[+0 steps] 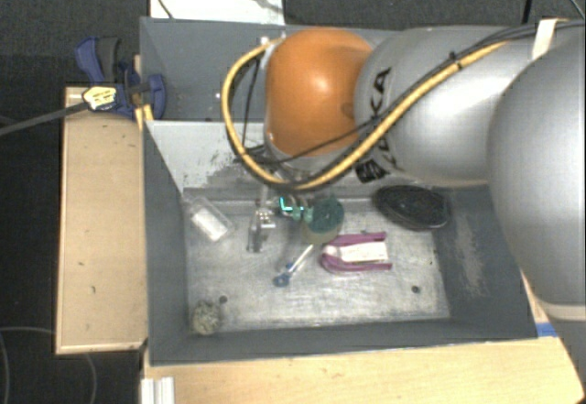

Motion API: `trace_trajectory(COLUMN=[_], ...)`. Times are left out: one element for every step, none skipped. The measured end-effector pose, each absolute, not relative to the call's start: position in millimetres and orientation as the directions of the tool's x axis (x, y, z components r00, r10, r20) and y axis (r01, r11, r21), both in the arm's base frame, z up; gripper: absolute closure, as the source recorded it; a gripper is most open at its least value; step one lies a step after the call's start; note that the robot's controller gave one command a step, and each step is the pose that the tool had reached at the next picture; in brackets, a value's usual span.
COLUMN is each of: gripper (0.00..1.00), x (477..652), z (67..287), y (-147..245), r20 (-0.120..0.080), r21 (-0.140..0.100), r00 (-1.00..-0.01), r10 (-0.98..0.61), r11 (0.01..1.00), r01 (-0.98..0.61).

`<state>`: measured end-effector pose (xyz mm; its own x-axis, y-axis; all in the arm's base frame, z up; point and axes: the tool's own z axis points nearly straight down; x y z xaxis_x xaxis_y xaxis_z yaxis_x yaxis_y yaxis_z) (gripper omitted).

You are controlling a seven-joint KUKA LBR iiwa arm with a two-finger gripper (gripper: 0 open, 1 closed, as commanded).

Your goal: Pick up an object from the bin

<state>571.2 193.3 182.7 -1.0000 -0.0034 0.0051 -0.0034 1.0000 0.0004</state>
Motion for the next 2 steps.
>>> trace_trajectory(gripper=[0.00, 0.00], x=[569.1, 547.8], z=[115.3, 123.4], y=[128.2, 72.4], r20=[0.004, -0.001], r21=[-0.003, -0.001], r00=[-0.992, -0.947], r10=[-0.124, -0.322], r11=[0.992, 0.947], r01=[-0.124, -0.322])
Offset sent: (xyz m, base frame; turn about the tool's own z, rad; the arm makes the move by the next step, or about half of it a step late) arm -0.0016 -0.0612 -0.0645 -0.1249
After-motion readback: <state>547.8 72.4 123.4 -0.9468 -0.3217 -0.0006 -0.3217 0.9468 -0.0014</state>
